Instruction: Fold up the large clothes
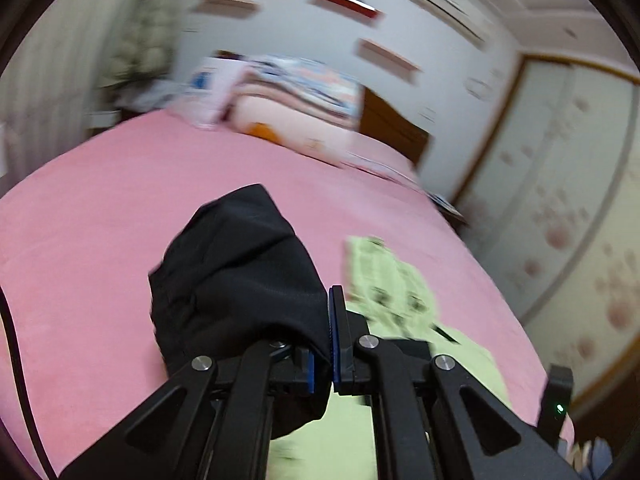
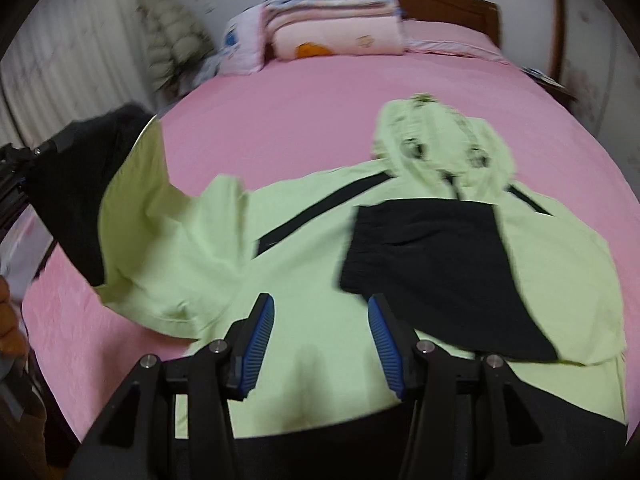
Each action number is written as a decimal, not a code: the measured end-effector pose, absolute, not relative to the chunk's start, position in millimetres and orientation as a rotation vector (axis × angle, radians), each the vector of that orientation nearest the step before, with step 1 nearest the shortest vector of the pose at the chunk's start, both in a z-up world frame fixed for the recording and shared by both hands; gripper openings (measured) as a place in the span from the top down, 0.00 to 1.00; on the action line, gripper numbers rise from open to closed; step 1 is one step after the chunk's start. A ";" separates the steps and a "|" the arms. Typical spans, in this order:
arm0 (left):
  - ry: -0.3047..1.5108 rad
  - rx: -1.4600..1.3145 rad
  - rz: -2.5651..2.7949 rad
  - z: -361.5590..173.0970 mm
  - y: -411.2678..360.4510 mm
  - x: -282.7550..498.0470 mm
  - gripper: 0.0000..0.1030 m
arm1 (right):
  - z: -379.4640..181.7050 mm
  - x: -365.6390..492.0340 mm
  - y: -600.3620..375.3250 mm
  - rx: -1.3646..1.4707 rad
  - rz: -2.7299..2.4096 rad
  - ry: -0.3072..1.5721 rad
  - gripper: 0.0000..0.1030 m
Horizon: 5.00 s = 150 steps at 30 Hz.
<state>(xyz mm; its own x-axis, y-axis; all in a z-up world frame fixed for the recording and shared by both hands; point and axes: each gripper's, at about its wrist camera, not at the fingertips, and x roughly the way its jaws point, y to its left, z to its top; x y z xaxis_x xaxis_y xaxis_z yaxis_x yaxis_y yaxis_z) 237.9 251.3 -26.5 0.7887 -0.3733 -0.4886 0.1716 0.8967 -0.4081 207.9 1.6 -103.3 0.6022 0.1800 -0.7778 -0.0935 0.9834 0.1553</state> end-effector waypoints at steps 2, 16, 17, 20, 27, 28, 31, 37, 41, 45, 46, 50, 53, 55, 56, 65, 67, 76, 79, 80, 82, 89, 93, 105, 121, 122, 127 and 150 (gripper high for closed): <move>0.619 -0.328 -0.358 -29.5 209.8 242.6 0.97 | -100.7 204.2 -24.2 0.135 0.124 0.905 0.52; 1.052 -0.224 -0.476 -162.5 63.2 233.8 0.45 | -120.7 168.7 -133.8 0.262 0.019 0.961 0.52; 1.048 -0.221 -0.488 -157.0 60.7 229.2 0.42 | -120.9 167.1 -136.1 0.266 0.025 0.959 0.52; 1.019 -0.219 -0.500 -135.9 68.6 213.5 0.34 | -120.1 164.7 -134.8 0.276 0.057 0.953 0.52; 0.855 -0.248 -0.424 -88.4 131.3 166.9 0.18 | -110.3 166.9 -103.5 0.250 0.163 0.945 0.52; 0.833 -0.242 -0.394 -84.4 142.4 162.1 0.18 | -108.1 168.2 -96.6 0.238 0.176 0.943 0.52; 0.815 -0.231 -0.312 -84.4 169.7 156.2 0.17 | -103.6 170.6 -73.6 0.198 0.228 0.940 0.52; 0.899 -0.373 -0.197 -120.7 224.9 167.0 0.17 | -102.8 176.4 -18.4 0.085 0.337 0.956 0.52; 0.937 -0.466 -0.163 -144.4 249.7 169.1 0.17 | -113.1 183.4 24.4 -0.028 0.390 0.979 0.52; 0.962 -0.496 -0.148 -162.4 260.9 171.5 0.16 | -131.9 194.1 60.4 -0.192 0.385 0.987 0.52; 0.965 -0.502 -0.145 -166.4 263.5 172.1 0.17 | -137.8 197.2 66.9 -0.232 0.370 0.989 0.52; 0.984 -0.523 -0.146 -178.2 268.8 175.9 0.17 | -167.5 210.9 84.2 -0.394 0.258 1.022 0.52; 0.983 -0.534 -0.146 -182.8 266.5 183.1 0.16 | -172.9 217.8 76.3 -0.370 0.223 1.026 0.62; 0.978 -0.532 -0.147 -183.4 263.6 188.1 0.17 | -166.9 225.2 66.0 -0.318 0.207 1.049 0.94; 0.977 -0.527 -0.149 -184.0 260.7 190.8 0.17 | -156.2 229.9 55.5 -0.279 0.190 1.030 0.95; 0.963 -0.433 -0.146 -183.1 215.1 219.2 0.17 | -30.5 249.5 -59.5 0.038 0.029 0.632 0.96; 0.978 -0.428 -0.142 -187.8 205.3 226.3 0.17 | -30.2 252.5 -89.3 0.098 -0.036 0.616 0.95; 1.051 -0.345 -0.111 -206.1 181.8 234.2 0.17 | -162.5 273.7 -194.5 0.325 -0.167 1.042 0.78; 1.069 -0.343 -0.169 -201.4 189.8 229.7 0.17 | -169.5 263.1 -219.7 0.464 -0.108 1.038 0.78; 1.075 -0.347 -0.194 -196.5 192.8 228.8 0.17 | -167.6 261.1 -224.6 0.486 -0.096 1.035 0.77; 1.066 -0.366 -0.243 -182.1 202.2 224.5 0.17 | -162.7 260.2 -230.4 0.501 -0.069 1.030 0.73; 0.969 -0.279 -0.243 -136.9 212.2 238.9 0.17 | -126.3 264.8 -266.4 0.559 -0.042 0.958 0.61; 0.971 -0.212 -0.200 -139.0 204.3 280.4 0.17 | -134.4 284.6 -277.7 0.531 -0.067 0.968 0.49; 1.184 -0.261 -0.140 -216.3 194.4 402.2 0.51 | -196.3 353.4 -270.0 0.421 0.021 1.187 0.73; 1.023 -0.177 0.050 -213.0 198.1 395.5 0.92 | -199.5 370.1 -240.2 0.110 -0.055 1.087 0.73; 1.024 -0.162 0.055 -210.1 197.3 395.4 0.91 | -195.8 366.3 -240.7 0.116 -0.076 1.081 0.70; 0.961 -0.146 0.063 -171.1 186.5 382.5 0.69 | -160.7 339.5 -236.1 0.075 -0.162 1.010 0.64; 0.979 -0.122 0.023 -203.2 150.8 306.5 0.35 | -204.4 293.2 -238.5 0.260 -0.069 1.036 1.00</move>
